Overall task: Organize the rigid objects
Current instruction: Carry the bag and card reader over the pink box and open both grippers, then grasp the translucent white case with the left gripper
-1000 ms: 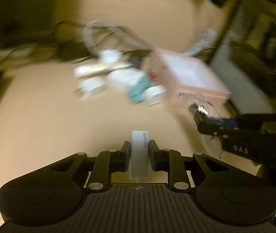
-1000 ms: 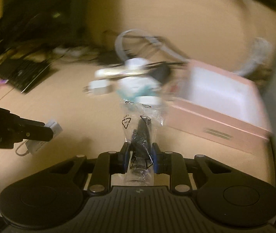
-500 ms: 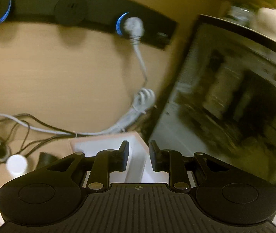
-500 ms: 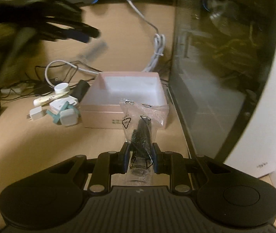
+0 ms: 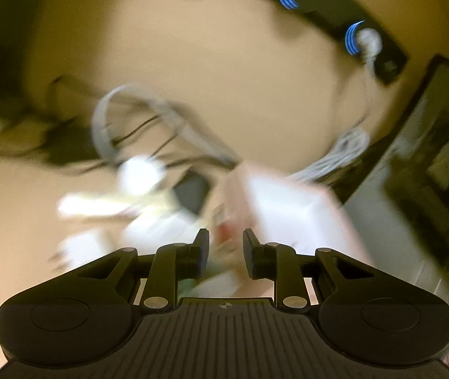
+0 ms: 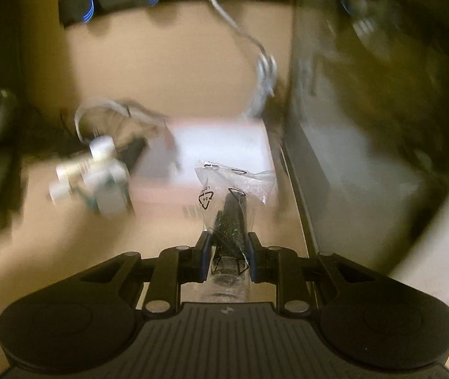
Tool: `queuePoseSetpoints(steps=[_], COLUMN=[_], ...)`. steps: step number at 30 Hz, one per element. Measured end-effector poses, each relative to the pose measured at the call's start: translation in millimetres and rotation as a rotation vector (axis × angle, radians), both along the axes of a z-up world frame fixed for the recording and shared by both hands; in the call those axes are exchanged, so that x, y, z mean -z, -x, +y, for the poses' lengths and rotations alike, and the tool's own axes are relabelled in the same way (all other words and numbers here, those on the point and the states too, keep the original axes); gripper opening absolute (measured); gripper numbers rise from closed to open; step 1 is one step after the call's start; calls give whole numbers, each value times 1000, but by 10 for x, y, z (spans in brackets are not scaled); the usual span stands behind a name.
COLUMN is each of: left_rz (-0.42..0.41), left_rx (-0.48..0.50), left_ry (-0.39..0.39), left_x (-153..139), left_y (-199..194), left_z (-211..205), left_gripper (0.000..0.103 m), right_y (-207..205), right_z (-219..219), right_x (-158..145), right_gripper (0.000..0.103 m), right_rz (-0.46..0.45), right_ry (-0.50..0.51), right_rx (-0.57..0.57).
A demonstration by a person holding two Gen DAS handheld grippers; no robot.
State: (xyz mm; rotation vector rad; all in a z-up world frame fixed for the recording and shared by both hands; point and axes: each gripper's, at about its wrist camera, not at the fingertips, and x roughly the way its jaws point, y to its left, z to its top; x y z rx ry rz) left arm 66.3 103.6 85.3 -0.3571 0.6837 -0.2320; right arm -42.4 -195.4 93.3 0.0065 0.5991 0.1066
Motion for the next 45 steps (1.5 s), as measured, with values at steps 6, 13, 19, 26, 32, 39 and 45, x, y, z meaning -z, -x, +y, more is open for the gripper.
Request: queuePoseSetpoints(steps=[6, 13, 19, 26, 32, 39, 45], left_rz=[101, 79, 17, -51, 75, 79, 15], left_rx=[-16, 93, 156, 110, 175, 294, 312], left_ry=[-107, -148, -206, -325, -218, -382, -506], left_x=[275, 308, 180, 88, 256, 443, 507], left_y=[217, 360, 204, -162, -495, -486, -475], left_z=[300, 369, 132, 254, 720, 554, 397], left_gripper=[26, 26, 26, 30, 30, 31, 32], right_y=[-1068, -1230, -900, -430, -281, -292, -282], right_z=[311, 324, 377, 281, 197, 172, 218], right_x=[-728, -616, 39, 510, 674, 757, 807], right_gripper=[38, 66, 66, 66, 66, 66, 66], right_rz=[-108, -116, 6, 116, 166, 198, 218], right_ry=[27, -18, 3, -23, -13, -26, -21], right_rx=[-52, -46, -91, -106, -113, -110, -123])
